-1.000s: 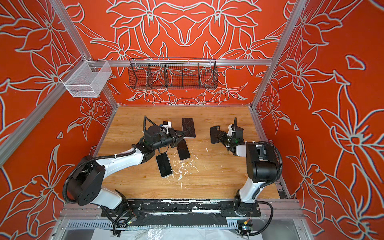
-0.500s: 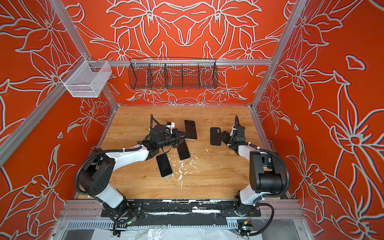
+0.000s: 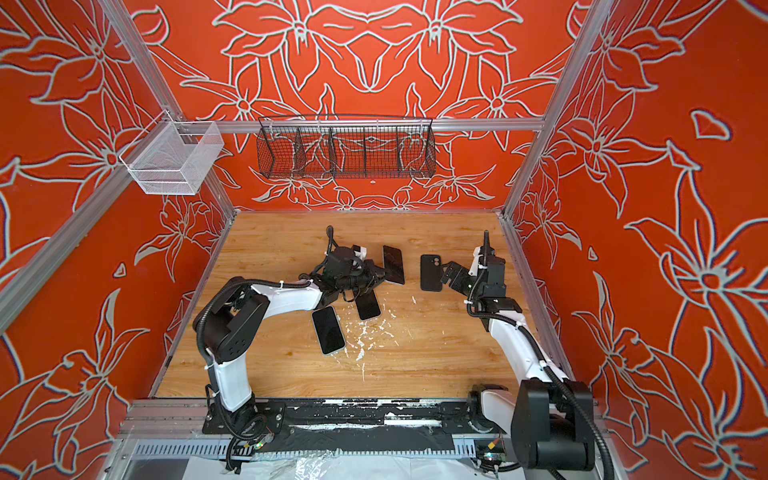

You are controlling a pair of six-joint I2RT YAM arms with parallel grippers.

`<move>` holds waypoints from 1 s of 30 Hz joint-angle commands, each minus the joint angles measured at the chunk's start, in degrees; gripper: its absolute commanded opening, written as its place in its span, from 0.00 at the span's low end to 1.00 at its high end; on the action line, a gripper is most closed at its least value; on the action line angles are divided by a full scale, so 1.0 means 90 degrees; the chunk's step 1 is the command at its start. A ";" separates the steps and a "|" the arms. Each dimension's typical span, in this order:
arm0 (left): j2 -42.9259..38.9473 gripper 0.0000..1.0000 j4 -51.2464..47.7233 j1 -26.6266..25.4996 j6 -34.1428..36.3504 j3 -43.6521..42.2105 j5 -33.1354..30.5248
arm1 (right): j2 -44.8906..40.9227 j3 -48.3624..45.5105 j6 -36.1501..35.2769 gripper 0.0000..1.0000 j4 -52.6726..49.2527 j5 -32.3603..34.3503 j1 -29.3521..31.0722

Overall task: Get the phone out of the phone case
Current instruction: 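Lower the bare phone beside the case with the left gripper while the right withdraws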

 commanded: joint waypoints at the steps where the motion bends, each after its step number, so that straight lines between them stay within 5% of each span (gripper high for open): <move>1: 0.0262 0.00 0.0195 -0.0043 0.0333 0.0389 0.0003 | -0.0477 -0.0252 -0.0018 0.98 -0.0464 -0.0208 -0.0012; 11: 0.0815 0.00 0.0101 -0.0056 0.0694 0.0783 -0.0116 | -0.1459 -0.0659 0.0012 0.98 -0.0899 -0.0497 -0.0011; 30: 0.1695 0.00 -0.0405 -0.0046 0.1160 0.1780 -0.0016 | -0.1843 -0.1188 0.0263 0.98 -0.0876 -0.0734 -0.0013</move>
